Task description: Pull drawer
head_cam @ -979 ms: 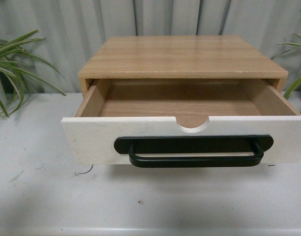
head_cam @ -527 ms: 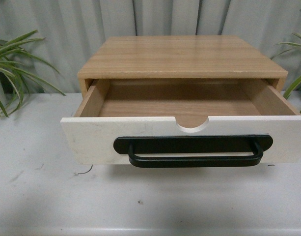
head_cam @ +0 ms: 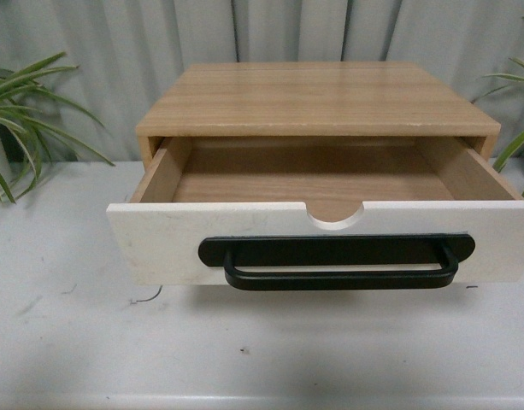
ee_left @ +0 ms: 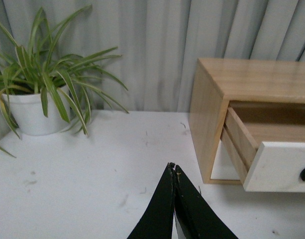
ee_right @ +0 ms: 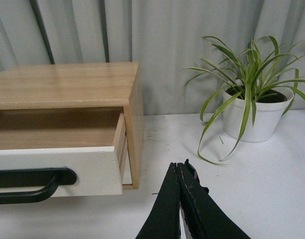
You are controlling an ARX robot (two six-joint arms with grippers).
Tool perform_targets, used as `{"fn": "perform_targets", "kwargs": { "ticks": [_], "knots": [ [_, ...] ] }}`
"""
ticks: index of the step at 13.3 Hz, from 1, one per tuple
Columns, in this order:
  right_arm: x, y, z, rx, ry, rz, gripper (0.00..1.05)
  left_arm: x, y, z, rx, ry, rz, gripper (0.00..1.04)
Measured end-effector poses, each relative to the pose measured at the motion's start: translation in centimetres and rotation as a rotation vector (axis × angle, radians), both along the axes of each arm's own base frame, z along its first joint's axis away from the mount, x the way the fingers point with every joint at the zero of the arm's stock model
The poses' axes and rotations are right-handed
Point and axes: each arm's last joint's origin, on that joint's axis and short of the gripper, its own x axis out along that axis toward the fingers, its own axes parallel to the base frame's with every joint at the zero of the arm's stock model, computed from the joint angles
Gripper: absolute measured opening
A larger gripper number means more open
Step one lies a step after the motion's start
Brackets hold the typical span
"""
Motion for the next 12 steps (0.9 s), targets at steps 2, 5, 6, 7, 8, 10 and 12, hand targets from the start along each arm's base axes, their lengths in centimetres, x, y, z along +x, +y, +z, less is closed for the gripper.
{"fn": "perform_targets", "kwargs": {
  "ticks": [2,5,6,7,8,10,12],
  "knots": [
    [-0.5,0.0,-0.4,0.000,0.037,0.000,0.02,0.0,0.0,0.0,0.000,-0.005,0.000,0.02],
    [-1.2,0.0,-0.4,0.000,0.015,0.000,0.02,0.0,0.0,0.1,0.000,-0.006,0.001,0.02],
    [-1.2,0.0,-0.4,0.000,0.013,0.000,0.02,0.0,0.0,0.1,0.000,-0.005,0.001,0.02],
    [-1.2,0.0,-0.4,0.000,0.012,0.000,0.02,0.0,0.0,0.1,0.000,-0.006,0.002,0.02],
    [-1.2,0.0,-0.4,0.000,0.012,0.000,0.02,0.0,0.0,0.1,0.000,-0.006,0.001,0.02],
    [-1.2,0.0,-0.4,0.000,0.012,0.000,0.11,0.0,0.0,0.1,0.000,-0.006,0.002,0.07],
    [-1.2,0.0,-0.4,0.000,0.012,0.000,0.44,0.0,0.0,0.1,0.000,-0.006,0.001,0.39]
  ]
}}
